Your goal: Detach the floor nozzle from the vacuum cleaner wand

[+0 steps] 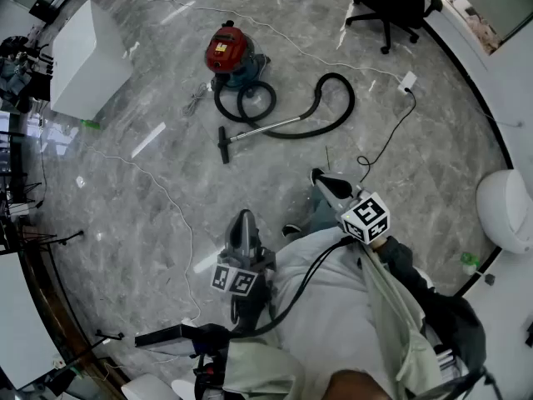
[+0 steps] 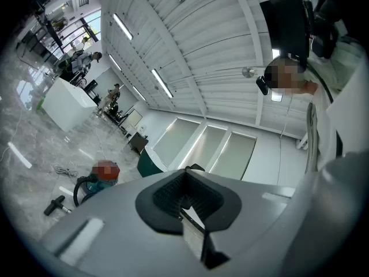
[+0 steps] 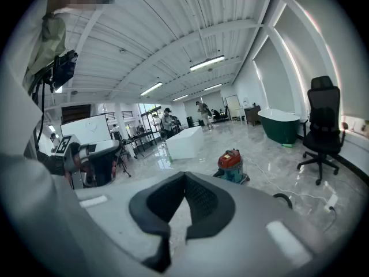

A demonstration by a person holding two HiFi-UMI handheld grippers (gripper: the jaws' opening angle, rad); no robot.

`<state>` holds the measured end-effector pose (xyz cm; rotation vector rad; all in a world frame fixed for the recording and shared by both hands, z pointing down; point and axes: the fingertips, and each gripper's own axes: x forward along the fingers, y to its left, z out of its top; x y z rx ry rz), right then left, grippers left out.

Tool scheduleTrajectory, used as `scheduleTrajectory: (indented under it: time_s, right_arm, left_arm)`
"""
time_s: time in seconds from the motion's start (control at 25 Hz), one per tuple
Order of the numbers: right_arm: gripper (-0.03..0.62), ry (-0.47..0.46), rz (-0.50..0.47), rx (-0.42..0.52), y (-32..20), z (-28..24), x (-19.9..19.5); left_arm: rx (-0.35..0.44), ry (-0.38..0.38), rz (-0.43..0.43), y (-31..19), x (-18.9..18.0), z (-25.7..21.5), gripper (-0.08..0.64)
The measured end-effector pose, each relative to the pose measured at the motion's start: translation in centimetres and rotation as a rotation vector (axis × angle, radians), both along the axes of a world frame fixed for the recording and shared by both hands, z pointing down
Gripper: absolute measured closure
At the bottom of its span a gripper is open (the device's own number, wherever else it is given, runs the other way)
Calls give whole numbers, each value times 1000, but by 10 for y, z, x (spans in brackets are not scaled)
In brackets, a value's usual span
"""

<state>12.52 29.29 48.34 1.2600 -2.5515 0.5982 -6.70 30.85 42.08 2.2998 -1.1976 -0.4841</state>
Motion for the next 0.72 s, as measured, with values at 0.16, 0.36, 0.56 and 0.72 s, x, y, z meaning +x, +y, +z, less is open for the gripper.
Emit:
scheduleTrajectory:
  time_s: [0.16,0.36,0.56,0.72]
  right_arm:
    - [592,7,-25,4,-2,2,-11]
    - [592,19,-21,25,1,2,-13]
    - [592,46,17,69,2,-4,-5]
    - [592,63,36,116,3,-10,-1]
  left_arm:
    - [1,8,-7,1,-6,3,555]
    - [13,11,0,2,-6,6,555]
    - [5,7,13,-2,-3,9,555]
    - [-3,14,22,-3,-1,14,555]
